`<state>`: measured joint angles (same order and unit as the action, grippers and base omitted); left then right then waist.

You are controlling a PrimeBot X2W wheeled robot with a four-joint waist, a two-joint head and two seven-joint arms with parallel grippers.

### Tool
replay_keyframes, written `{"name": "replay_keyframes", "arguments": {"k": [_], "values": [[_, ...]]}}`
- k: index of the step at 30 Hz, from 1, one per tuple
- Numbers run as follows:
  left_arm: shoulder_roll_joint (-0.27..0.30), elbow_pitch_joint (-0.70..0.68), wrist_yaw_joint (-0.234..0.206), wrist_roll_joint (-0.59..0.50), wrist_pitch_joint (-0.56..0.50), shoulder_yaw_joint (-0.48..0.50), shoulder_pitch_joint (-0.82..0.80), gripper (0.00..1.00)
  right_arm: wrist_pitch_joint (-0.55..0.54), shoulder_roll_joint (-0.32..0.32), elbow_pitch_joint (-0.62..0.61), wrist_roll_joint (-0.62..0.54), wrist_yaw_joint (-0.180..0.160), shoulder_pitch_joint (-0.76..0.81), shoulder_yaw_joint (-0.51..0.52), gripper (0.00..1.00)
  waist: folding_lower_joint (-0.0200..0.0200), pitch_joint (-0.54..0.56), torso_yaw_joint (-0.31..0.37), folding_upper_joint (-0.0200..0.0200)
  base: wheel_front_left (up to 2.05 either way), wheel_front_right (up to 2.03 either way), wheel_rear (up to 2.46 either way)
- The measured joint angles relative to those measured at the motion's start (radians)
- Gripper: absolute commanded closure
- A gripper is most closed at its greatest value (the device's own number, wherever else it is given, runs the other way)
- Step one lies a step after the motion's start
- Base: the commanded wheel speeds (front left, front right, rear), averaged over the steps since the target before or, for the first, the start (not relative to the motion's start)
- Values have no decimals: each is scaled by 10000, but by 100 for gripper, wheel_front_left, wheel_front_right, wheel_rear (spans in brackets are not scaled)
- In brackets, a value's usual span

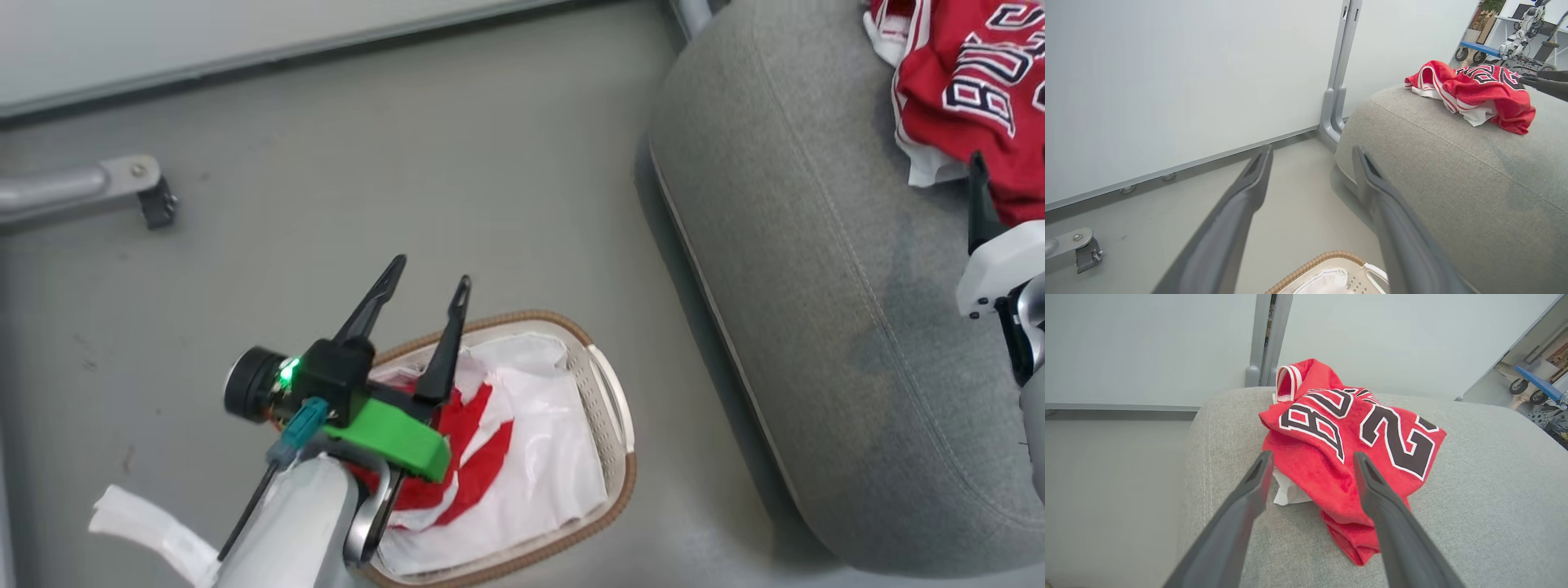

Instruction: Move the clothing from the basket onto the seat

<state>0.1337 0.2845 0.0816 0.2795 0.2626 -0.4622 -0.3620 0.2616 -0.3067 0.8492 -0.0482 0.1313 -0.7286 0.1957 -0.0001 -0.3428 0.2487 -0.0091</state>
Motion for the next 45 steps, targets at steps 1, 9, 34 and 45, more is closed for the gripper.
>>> {"name": "replay_keyframes", "arguments": {"k": [1, 9, 34, 45], "values": [[-35, -10, -15, 0, 2, 169, 155, 0, 0, 10, -29, 128, 0, -1, -50, 0, 0, 161, -44, 0, 0, 0, 0], [-288, -280, -245, -173, 13, 2192, 1255, 0, 0, 362, -928, 508, 0, 112, -786, 0, 0, 1615, -641, 0, 0, 0, 0], [-825, -594, -71, -146, 13, 4631, 4349, 0, 0, 2592, -4268, 2322, 0, 5511, -2155, 0, 0, 3446, -2485, 0, 0, 0, 0], [-832, -466, -159, -8, 13, 4360, 4368, 0, 0, 2585, -4405, 2270, 0, 5692, -2428, 0, 0, 3491, -2388, 0, 0, 0, 0]]}}
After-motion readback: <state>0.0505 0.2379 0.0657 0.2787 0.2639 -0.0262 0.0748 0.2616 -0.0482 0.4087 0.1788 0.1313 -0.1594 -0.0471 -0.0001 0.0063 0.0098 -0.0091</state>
